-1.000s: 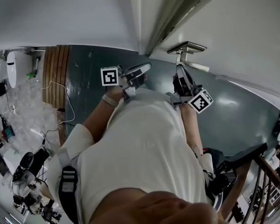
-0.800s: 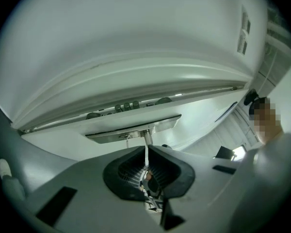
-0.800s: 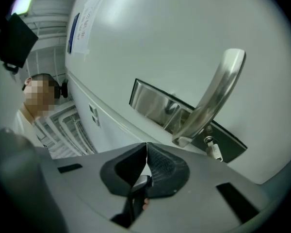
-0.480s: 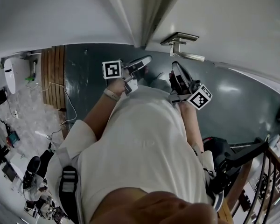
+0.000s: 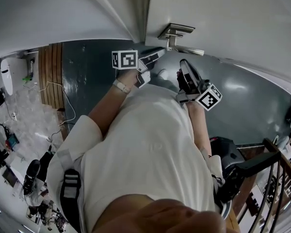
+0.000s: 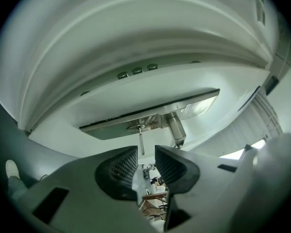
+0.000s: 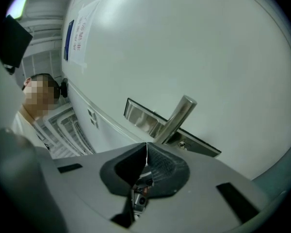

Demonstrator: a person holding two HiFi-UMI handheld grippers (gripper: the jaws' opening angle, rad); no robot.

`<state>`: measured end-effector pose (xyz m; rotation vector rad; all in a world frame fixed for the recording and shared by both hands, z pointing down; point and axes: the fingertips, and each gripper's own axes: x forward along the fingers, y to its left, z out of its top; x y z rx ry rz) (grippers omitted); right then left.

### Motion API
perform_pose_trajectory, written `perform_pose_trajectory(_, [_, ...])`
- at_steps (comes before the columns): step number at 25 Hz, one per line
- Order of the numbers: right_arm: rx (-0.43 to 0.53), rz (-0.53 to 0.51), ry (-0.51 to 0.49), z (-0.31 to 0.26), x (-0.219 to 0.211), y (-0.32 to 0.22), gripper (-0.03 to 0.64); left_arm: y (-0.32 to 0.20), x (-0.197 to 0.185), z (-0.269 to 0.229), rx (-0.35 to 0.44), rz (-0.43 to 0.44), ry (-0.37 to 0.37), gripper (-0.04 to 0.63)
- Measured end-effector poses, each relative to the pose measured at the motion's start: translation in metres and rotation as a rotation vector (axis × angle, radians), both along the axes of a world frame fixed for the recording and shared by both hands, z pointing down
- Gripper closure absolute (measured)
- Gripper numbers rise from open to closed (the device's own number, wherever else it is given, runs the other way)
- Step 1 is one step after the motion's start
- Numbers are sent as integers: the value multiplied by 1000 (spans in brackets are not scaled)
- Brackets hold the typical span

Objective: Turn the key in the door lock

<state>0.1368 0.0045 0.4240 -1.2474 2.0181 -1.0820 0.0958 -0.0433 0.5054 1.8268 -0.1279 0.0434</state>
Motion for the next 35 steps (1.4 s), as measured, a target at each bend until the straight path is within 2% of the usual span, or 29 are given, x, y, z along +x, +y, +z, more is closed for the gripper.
perform_pose_trajectory(3, [6, 13, -13, -6, 20, 5, 592, 5, 24, 1, 27, 11, -51, 479])
perform_pose_trajectory(7, [10, 36, -40, -5, 71, 8, 592, 6, 77, 9, 79, 24, -127, 476])
perform_pose_trajectory(9, [13, 44, -47, -5, 82, 9, 592, 7, 88, 10, 95, 30, -148, 476])
perform_pose_trajectory(12, [14, 56, -56, -5, 81, 8, 592, 7, 87, 14, 124, 32, -188, 479])
perform_pose_trajectory(15, [19, 58, -56, -3, 80, 9, 592, 4, 83, 19, 124, 9, -212, 540])
perform_pose_trajectory(21, [24, 55, -71, -4, 79, 8, 592, 2, 77, 18, 72, -46, -207, 557])
perform_pose_trajectory(25, [25, 44, -84, -2, 79, 7, 594, 1, 75, 20, 80, -78, -252, 565])
perform_pose_trajectory(29, [27, 34, -93, -3, 76, 6, 592, 1, 70, 20, 147, -80, -335, 565])
perform_pose_trajectory(35, [19, 19, -107, -2, 69, 6, 592, -8, 49, 19, 317, -92, -529, 563])
